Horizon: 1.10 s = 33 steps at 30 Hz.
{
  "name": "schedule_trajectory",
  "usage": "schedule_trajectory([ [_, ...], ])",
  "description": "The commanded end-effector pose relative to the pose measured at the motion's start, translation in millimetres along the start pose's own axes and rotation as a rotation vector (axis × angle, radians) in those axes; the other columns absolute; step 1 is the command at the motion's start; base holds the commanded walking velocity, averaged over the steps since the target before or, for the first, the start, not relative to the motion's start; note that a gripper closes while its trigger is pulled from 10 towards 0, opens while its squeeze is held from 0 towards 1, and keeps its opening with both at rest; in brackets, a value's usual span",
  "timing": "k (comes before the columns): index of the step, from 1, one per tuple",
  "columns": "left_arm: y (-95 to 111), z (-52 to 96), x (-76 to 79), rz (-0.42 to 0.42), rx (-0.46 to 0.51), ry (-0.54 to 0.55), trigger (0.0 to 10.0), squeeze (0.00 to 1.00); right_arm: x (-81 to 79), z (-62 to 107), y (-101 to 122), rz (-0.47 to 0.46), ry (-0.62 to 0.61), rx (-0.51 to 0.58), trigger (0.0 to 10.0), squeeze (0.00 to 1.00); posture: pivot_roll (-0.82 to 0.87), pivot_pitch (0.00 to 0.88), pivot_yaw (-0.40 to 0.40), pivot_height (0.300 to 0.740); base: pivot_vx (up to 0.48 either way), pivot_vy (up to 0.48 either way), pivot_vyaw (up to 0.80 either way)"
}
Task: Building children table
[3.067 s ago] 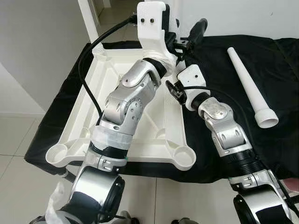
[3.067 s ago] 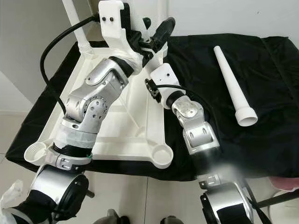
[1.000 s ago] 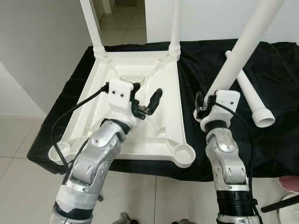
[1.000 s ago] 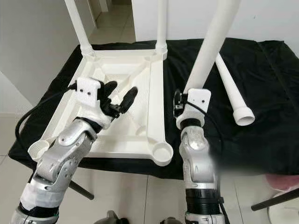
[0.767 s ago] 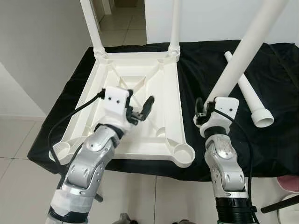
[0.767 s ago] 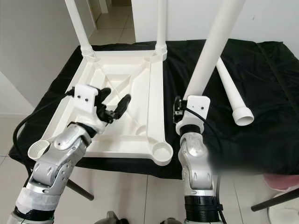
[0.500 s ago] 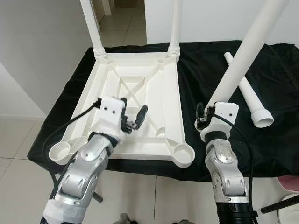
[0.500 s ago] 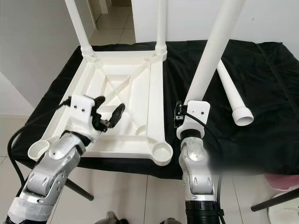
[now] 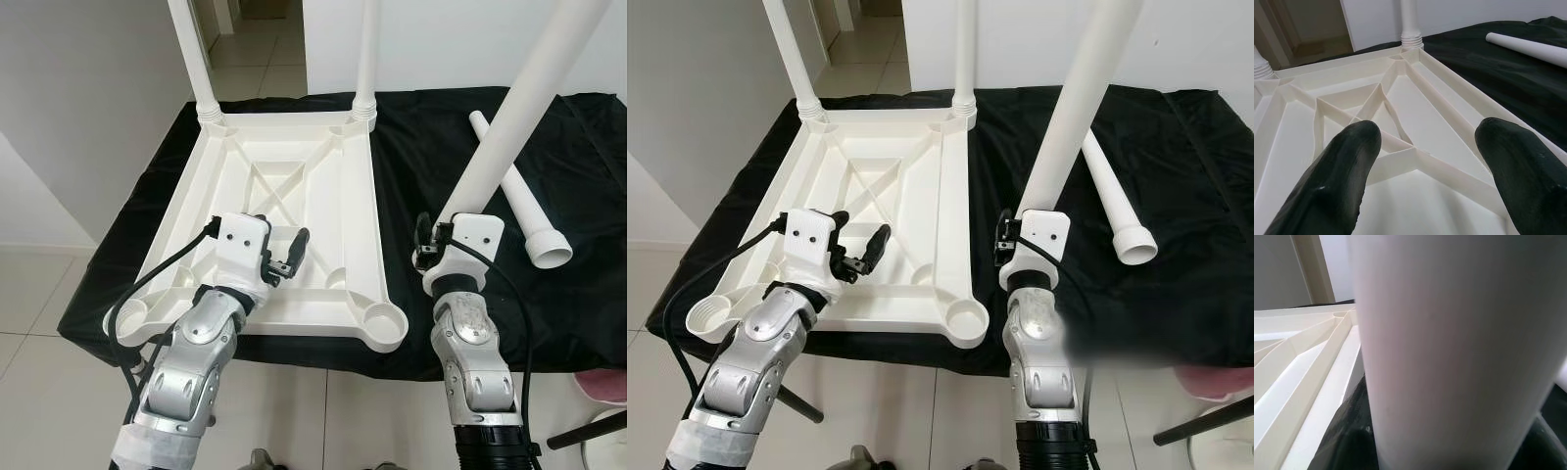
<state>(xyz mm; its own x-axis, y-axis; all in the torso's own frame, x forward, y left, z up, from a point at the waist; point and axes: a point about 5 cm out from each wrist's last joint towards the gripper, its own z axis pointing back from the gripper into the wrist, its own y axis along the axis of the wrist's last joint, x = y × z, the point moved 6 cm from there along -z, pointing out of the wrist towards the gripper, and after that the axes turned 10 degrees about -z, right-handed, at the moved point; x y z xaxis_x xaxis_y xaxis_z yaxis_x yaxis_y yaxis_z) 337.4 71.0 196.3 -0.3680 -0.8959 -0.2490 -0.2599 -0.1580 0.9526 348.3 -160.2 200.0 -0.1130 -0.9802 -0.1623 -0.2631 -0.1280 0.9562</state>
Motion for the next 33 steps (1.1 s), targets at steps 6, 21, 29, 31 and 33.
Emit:
schedule_trajectory([
  [6,1,13.3,7.1,-0.015,0.05,-0.069,10.0,0.0,-2.1,-0.4,-5,0.017,0.028,-0.014,10.0,0.0,-0.05,0.061,0.061,0.74,0.0,0.0,0.0],
  [21,-12,6.3,-5.8,-0.008,-0.008,0.063,10.0,0.0,-6.7,5.7,-17,0.033,0.054,-0.039,10.0,0.0,-0.04,0.027,0.074,0.74,0.0,0.0,0.0],
  [29,-15,-2.1,-12.5,-0.003,-0.016,0.09,10.0,0.0,-11.3,9.9,-25,0.046,0.076,-0.055,10.0,0.0,-0.04,0.028,0.081,0.74,0.0,0.0,0.0],
  [31,-15,-5.4,-14.9,0.031,-0.021,0.103,10.0,0.0,-15.3,10.7,-26,0.046,0.095,-0.056,10.0,0.0,-0.04,0.031,0.081,0.74,0.0,0.0,0.0],
  [33,-15,-6.7,-16.3,0.043,-0.022,0.112,10.0,0.0,-16.5,10.8,-26,0.046,0.101,-0.055,10.0,0.0,-0.04,0.031,0.081,0.74,0.0,0.0,0.0],
])
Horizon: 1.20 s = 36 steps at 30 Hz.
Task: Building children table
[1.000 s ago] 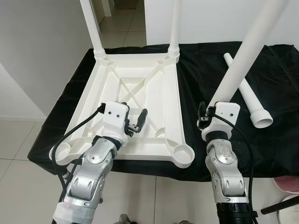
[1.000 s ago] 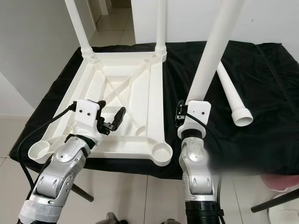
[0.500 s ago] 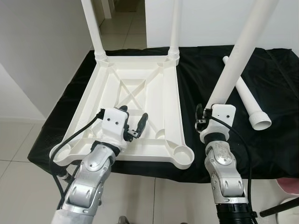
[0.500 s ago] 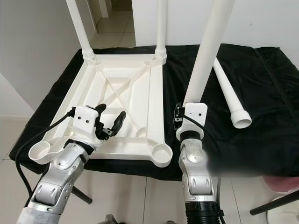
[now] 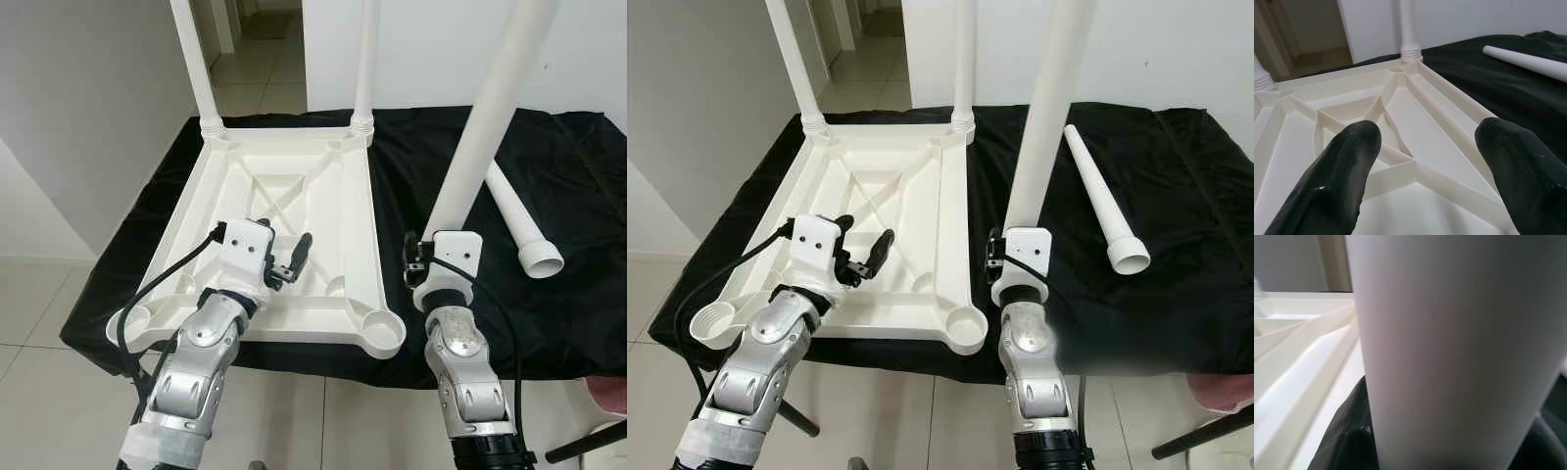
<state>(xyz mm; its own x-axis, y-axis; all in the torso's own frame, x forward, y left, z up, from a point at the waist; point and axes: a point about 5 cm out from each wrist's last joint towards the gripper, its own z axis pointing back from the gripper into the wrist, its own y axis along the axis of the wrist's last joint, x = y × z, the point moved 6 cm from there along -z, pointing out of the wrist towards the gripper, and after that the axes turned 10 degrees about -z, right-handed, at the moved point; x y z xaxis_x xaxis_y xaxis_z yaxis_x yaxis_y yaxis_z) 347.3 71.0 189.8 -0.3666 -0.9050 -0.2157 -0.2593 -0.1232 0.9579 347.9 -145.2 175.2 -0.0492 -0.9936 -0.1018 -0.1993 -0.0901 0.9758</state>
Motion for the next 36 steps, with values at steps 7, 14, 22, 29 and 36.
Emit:
schedule_trajectory([
  [7,-10,-1.3,-20.9,0.041,-0.054,0.144,10.0,0.0,-9.5,0.0,-1,0.0,0.046,0.016,10.0,0.0,-0.04,0.034,0.071,0.74,0.0,0.0,0.0],
  [14,-13,-3.6,-19.8,0.05,-0.051,0.149,10.0,0.0,-14.3,-6.6,-1,-0.008,0.051,0.021,10.0,0.0,-0.03,0.034,0.047,0.74,0.0,0.0,0.0],
  [22,-20,-5.4,-19.7,0.124,-0.088,0.178,10.0,0.0,-12.8,-11.9,-4,-0.036,0.008,0.012,10.0,0.0,-0.01,0.059,0.041,0.74,0.0,0.0,0.0],
  [29,-27,3.0,-34.2,0.163,-0.112,0.284,10.0,0.0,-2.8,-12.3,-4,-0.07,-0.072,0.016,10.0,0.0,-0.03,0.047,0.053,0.74,0.0,0.0,0.0],
  [36,-25,0.5,-39.8,0.117,-0.097,0.296,10.0,0.0,0.4,-16.6,1,-0.066,-0.079,0.031,10.0,0.0,-0.04,0.035,0.059,0.74,0.0,0.0,0.0],
])
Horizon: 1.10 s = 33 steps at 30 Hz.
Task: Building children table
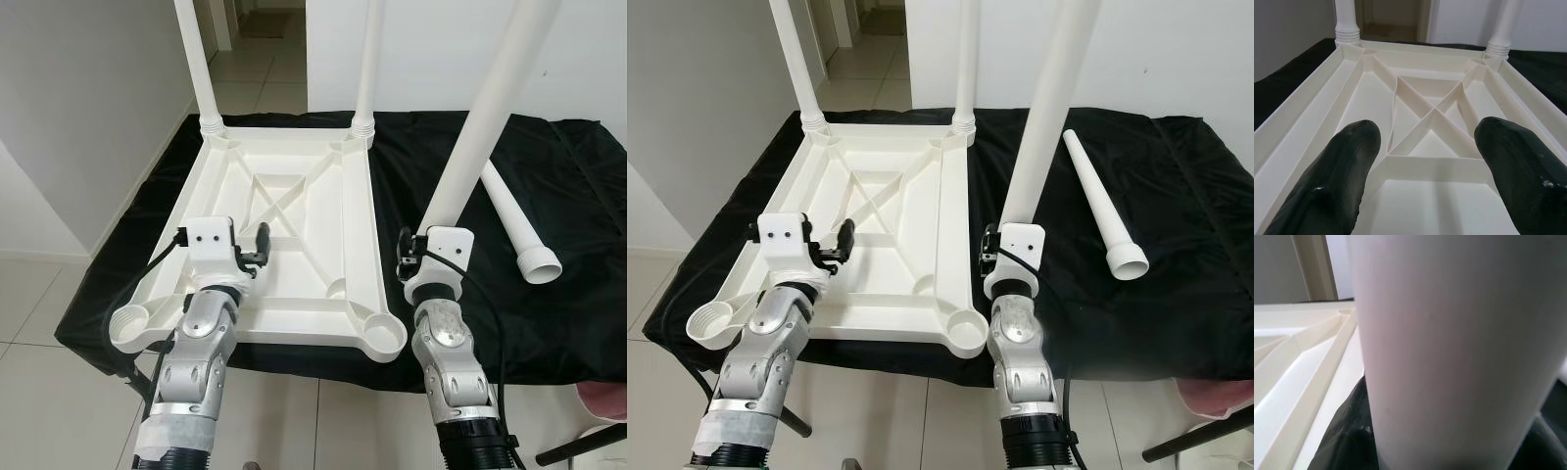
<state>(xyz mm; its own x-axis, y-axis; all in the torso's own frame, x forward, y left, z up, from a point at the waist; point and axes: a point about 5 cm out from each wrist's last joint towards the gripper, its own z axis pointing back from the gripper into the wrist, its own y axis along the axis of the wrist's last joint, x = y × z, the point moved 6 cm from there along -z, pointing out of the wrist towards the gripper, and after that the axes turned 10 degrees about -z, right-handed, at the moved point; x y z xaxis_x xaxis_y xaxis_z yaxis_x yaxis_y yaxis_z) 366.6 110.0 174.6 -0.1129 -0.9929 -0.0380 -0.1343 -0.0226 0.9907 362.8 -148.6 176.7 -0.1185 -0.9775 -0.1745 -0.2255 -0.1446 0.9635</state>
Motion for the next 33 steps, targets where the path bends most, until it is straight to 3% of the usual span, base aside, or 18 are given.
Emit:
schedule_trajectory([
  [1,0,-1.3,-1.1,-0.022,0.005,0.0,10.0,0.0,-2.0,-1.2,3,-0.007,0.007,0.012,10.0,0.0,-0.03,0.031,0.058,0.74,0.0,0.0,0.0],
  [22,-18,26.8,-15.3,-0.038,-0.017,0.012,10.0,0.0,18.0,28.8,-7,0.055,0.043,-0.02,10.0,0.0,-0.07,0.0,0.07,0.74,0.0,0.0,0.0],
  [33,-27,35.2,-33.5,-0.044,-0.036,0.106,10.0,0.0,20.5,35.1,-6,0.092,0.053,-0.016,10.0,0.0,-0.1,0.0,0.095,0.74,0.0,0.0,0.0],
])
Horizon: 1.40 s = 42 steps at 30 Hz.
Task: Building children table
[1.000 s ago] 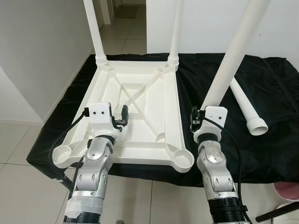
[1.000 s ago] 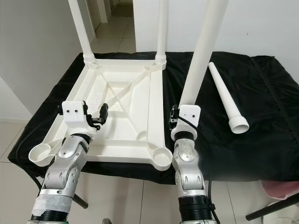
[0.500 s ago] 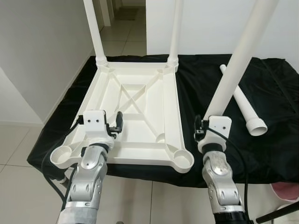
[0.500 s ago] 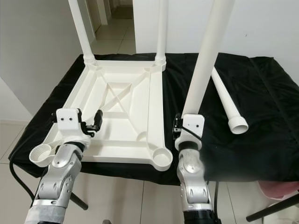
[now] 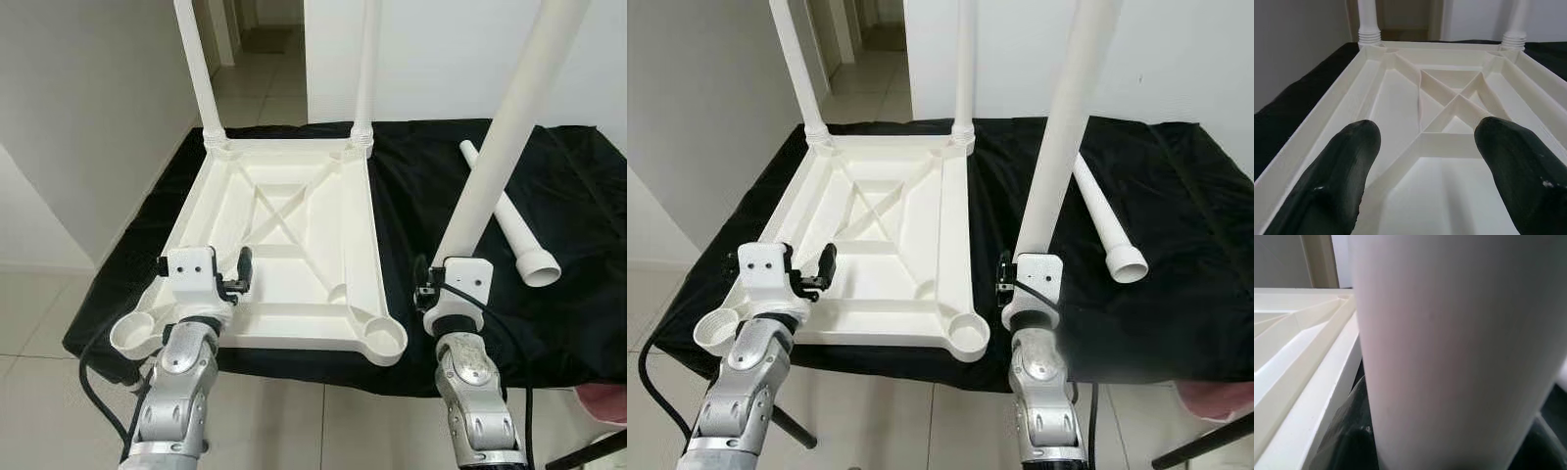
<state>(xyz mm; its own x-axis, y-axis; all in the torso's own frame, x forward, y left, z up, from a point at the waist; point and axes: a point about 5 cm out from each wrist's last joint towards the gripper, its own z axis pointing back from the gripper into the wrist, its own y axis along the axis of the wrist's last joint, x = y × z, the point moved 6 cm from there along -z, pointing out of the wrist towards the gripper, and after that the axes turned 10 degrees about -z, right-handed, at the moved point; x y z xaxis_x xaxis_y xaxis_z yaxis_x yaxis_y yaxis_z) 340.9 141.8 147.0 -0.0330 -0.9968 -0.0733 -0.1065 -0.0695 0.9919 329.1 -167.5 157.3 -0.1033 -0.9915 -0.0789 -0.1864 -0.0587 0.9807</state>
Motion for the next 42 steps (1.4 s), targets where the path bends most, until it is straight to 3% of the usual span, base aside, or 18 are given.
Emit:
schedule_trajectory([
  [1,-2,2.6,-5.8,-0.01,-0.001,0.029,10.0,0.0,-4.3,1.7,4,-0.001,0.02,0.016,10.0,0.0,-0.09,0.0,0.097,0.74,0.0,0.0,0.0],
  [12,-7,9.2,2.0,-0.1,0.002,-0.073,10.0,0.0,-6.3,9.4,-3,-0.018,0.054,-0.014,10.0,0.0,-0.09,0.0,0.1,0.74,0.0,0.0,0.0],
  [24,-15,16.3,-1.2,-0.065,-0.009,-0.066,10.0,0.0,-4.9,9.5,-6,-0.03,0.029,-0.015,10.0,0.0,-0.09,0.0,0.105,0.74,0.0,0.0,0.0],
  [30,-22,16.4,-9.3,-0.025,-0.049,0.011,10.0,0.0,2.0,10.2,-10,-0.03,-0.023,-0.024,10.0,0.0,-0.08,0.0,0.091,0.74,0.0,0.0,0.0],
  [35,-29,20.0,-41.5,0.02,-0.086,0.25,10.0,0.0,27.2,10.5,-7,-0.025,-0.201,-0.007,10.0,0.0,-0.08,0.0,0.087,0.74,0.0,0.0,0.0],
  [42,-25,23.6,-55.7,0.014,-0.072,0.351,10.0,0.0,39.3,12.3,-1,-0.016,-0.312,0.022,10.0,0.0,-0.08,0.0,0.085,0.74,0.0,0.0,0.0],
])
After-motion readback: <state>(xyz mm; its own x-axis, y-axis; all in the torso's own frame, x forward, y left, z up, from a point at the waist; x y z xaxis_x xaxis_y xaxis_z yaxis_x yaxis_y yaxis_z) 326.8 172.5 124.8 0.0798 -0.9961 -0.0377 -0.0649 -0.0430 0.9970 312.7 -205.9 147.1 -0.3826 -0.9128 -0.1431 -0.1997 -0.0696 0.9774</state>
